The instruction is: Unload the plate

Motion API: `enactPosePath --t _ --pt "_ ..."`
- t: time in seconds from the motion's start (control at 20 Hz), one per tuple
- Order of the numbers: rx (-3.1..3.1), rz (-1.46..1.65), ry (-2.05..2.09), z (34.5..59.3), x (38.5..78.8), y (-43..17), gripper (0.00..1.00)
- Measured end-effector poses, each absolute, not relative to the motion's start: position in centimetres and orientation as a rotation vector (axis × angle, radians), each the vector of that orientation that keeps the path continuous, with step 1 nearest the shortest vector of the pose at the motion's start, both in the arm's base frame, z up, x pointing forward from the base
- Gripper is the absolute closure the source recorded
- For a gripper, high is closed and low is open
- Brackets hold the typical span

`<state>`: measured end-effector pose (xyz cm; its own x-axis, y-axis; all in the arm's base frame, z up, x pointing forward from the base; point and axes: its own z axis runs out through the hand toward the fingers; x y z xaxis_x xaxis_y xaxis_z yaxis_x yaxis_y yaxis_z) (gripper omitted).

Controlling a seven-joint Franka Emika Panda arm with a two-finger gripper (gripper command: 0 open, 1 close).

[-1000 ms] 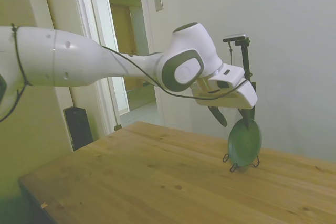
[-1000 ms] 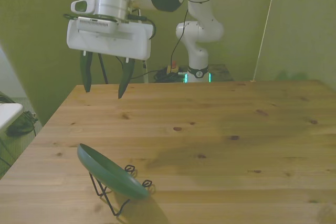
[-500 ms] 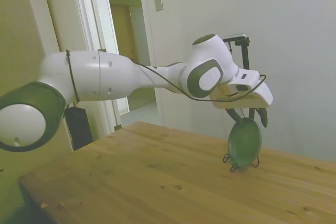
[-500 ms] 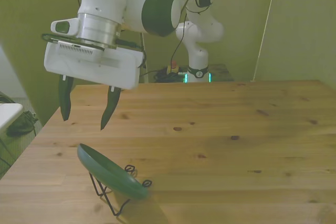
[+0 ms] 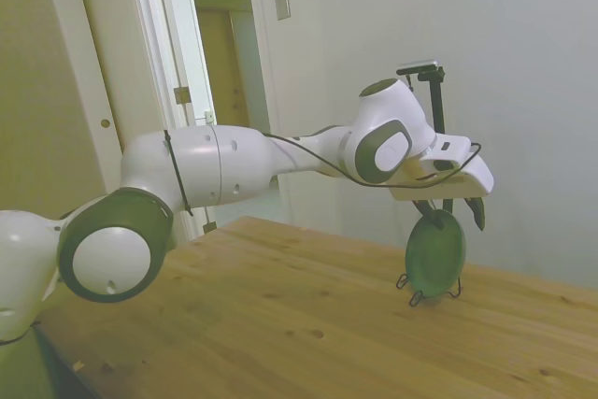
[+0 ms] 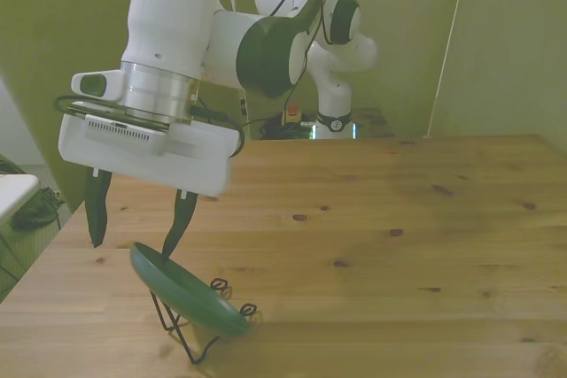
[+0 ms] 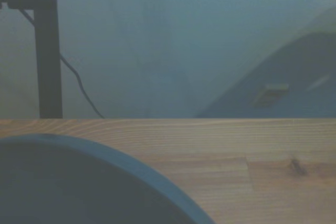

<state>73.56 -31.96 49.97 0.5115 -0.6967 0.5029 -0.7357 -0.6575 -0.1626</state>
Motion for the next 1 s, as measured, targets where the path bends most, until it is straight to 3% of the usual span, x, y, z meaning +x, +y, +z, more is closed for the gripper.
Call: enactPosePath --t 0.55,0.6,1.0 --pt "2.738 0.826 -0.998 50.2 73.4 -33.2 0.0" --pt "2.739 0.826 -0.984 50.1 73.3 -33.3 1.0" --pt "2.739 0.835 -0.92 49.5 73.4 -33.9 1.0"
